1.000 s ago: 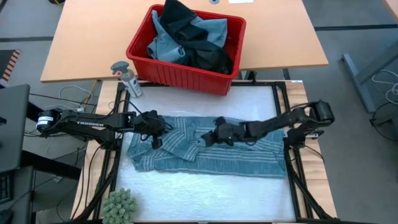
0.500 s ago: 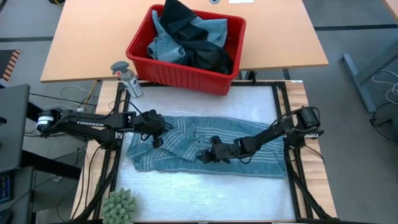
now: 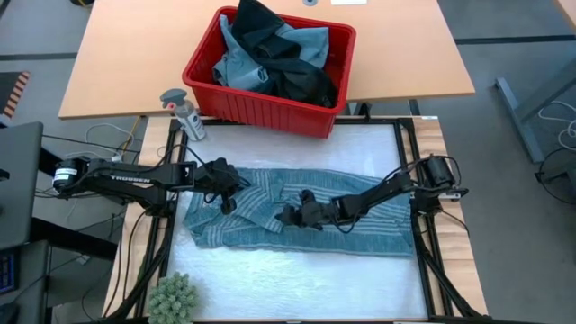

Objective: Fold Laundry from Bin
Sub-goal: Fold the light blue shirt

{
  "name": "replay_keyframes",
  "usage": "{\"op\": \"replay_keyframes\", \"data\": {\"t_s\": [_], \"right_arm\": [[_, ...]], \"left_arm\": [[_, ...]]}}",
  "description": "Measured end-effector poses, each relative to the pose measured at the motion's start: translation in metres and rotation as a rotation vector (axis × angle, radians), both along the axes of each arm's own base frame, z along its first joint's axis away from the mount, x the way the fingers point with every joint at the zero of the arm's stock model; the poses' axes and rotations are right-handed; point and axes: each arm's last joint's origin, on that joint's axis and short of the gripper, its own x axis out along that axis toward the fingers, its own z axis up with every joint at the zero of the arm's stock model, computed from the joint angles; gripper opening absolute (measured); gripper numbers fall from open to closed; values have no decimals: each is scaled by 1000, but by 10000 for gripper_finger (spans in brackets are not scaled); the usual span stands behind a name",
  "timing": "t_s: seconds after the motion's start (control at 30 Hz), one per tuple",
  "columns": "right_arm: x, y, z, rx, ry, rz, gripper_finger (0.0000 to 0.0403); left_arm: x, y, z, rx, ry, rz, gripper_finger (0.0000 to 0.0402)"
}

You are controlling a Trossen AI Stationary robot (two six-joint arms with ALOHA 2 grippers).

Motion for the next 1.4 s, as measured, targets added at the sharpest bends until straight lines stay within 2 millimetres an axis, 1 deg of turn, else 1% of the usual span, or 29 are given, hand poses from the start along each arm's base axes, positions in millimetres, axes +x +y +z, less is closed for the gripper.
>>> {"op": "replay_keyframes", "data": {"t_s": [0.1, 0.2, 0.43, 0.57, 1.0, 1.2, 1.33, 1.4], "right_arm": [[3, -4, 3, -10, 36, -9, 244], [3, -3, 3, -24, 64, -20, 244], [0, 13, 4, -6, 60, -48, 244], [-1, 18, 4, 1, 52, -79, 244], [-2, 17, 2, -4, 66, -106, 244], [-4, 22, 3, -16, 59, -117, 244], [-4, 22, 3, -19, 58, -123, 244], [1, 22, 0, -28, 58, -136, 244]], "left_arm": [[1, 0, 1, 18, -5, -13, 0], [1, 0, 1, 31, -3, -25, 0], [1, 0, 1, 36, -3, -31, 0], [1, 0, 1, 36, -4, -31, 0], [1, 0, 1, 35, -4, -31, 0], [2, 0, 2, 37, -13, -31, 0], [2, 0, 2, 38, -20, -30, 0], [2, 0, 2, 37, -20, -30, 0]]}}
